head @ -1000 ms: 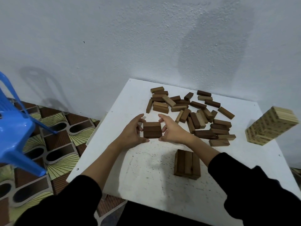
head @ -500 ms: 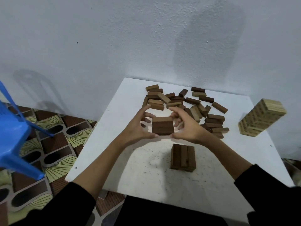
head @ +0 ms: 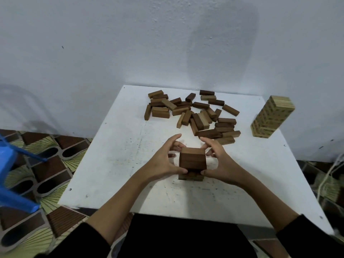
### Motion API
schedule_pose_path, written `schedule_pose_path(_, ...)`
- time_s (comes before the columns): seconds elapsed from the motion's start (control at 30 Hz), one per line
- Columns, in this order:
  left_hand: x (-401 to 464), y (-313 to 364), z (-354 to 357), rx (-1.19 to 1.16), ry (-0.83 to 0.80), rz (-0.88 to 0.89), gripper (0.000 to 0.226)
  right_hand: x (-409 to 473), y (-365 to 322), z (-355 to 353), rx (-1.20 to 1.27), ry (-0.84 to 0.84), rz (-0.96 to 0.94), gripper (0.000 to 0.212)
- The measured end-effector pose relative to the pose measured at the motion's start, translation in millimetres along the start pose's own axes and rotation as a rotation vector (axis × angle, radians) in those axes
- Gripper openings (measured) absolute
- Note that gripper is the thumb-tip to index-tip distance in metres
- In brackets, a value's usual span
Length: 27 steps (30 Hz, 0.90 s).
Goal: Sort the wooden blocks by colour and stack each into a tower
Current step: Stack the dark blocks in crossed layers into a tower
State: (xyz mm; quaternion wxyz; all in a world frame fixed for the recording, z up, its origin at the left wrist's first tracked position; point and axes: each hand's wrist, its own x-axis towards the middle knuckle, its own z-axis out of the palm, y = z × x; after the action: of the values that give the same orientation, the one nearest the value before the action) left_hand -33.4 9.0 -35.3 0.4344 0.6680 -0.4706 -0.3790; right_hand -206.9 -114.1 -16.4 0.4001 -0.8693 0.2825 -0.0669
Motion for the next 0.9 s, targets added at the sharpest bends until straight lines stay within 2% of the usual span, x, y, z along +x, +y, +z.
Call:
schedule_pose_path(0.17, -1, -2, 2, 0.012, -0.018, -0.016, 0.099, -2, 3, 0, -0.007, -0.018, -0.005, 0.099)
schedule_pose_path(0.47, -3, -3, 12, 0.173, -0.064, 0.065, 0.117, -2, -2, 2, -0.066, -0.049, -0.102, 0.119)
schedule_pose_path(0.9, 0, -5, 18, 0.151, -0.002, 0.116, 0.111, 2, -3, 6, -0.137, -0.039, -0.14, 0.113)
